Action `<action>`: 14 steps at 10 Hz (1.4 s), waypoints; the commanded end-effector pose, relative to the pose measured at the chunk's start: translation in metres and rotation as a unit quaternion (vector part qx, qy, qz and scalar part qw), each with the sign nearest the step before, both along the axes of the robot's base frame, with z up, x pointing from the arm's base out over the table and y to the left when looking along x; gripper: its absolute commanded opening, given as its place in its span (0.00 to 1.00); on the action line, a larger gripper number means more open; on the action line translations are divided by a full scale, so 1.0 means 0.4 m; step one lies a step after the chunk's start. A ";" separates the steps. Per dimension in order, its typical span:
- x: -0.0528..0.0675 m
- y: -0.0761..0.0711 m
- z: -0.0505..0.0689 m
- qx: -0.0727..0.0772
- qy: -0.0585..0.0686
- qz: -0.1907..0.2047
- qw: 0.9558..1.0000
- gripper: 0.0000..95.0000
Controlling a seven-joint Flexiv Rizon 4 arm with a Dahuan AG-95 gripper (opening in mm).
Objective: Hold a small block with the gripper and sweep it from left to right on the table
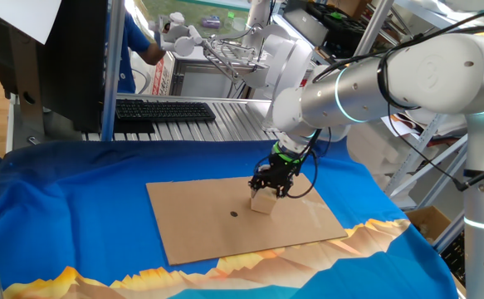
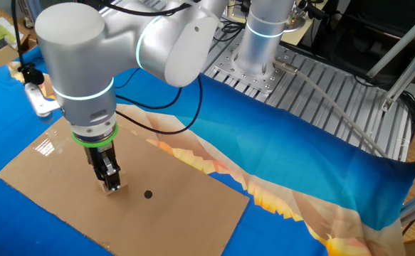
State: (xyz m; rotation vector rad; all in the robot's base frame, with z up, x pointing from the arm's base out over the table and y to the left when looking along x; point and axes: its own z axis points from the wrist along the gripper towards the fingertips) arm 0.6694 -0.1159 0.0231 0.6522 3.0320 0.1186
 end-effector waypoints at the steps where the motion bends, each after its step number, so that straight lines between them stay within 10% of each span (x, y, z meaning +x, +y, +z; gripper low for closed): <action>1: -0.004 0.000 -0.004 -0.003 -0.003 0.000 1.000 0.20; 4: -0.004 0.000 -0.004 -0.005 -0.004 0.003 1.000 0.20; 5: -0.004 0.000 -0.004 -0.004 -0.002 0.008 1.000 0.00; 14: -0.003 0.000 -0.001 -0.008 -0.003 0.013 1.000 0.00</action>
